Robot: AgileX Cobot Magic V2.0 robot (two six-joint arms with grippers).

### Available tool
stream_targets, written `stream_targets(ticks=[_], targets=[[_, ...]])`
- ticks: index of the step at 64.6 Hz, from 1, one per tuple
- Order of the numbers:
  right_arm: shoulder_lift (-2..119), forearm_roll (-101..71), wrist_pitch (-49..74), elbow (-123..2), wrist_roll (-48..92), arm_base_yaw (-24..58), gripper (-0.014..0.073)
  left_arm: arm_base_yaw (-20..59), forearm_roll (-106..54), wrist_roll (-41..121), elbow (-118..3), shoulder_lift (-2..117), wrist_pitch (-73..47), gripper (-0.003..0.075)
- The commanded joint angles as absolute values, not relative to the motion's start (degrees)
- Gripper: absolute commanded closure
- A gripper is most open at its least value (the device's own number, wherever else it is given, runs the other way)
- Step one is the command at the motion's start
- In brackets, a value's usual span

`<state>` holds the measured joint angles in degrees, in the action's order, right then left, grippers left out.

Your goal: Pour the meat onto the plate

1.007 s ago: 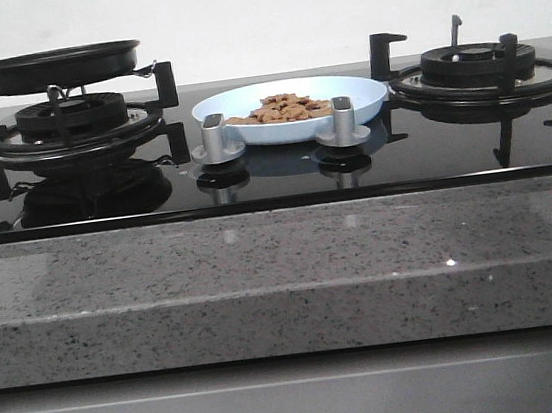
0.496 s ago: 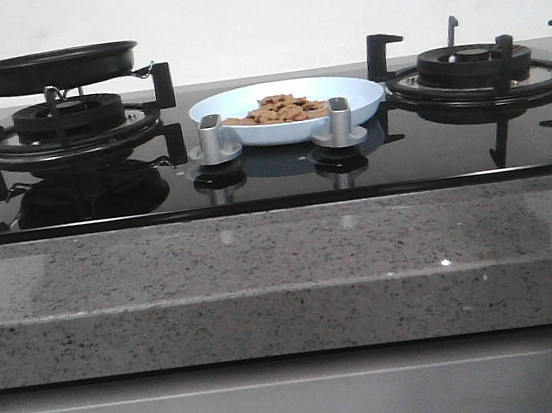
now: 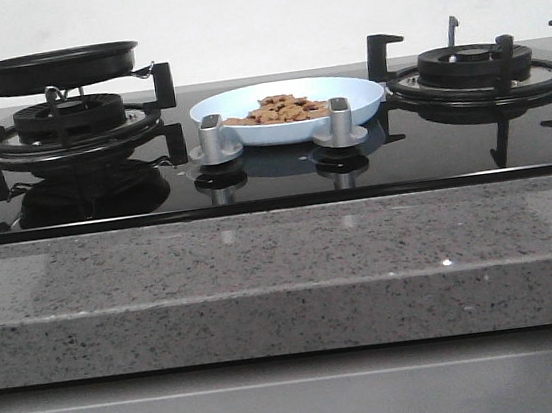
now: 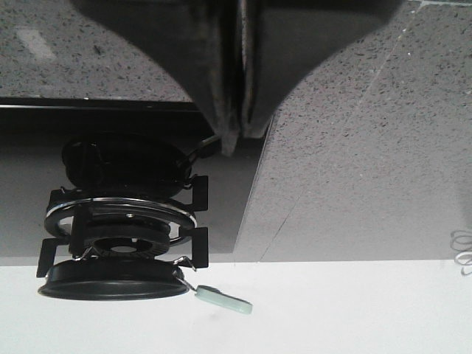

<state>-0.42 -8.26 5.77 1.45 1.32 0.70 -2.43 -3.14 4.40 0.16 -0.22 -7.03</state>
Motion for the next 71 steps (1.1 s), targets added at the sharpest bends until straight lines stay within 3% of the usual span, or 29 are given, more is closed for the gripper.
stream_targets(ticks=[1,71], targets=[[-1.4,-7.4,3.3,1.2,1.1,0.5,0.0663,-2.1,-3.6,3.8,0.5,-1.1,-1.9,0.0741],[-1.6,-7.4,3.9,1.2,1.1,0.5,0.0663,-2.1,-3.6,3.8,0.5,-1.1,-1.9,0.0741]])
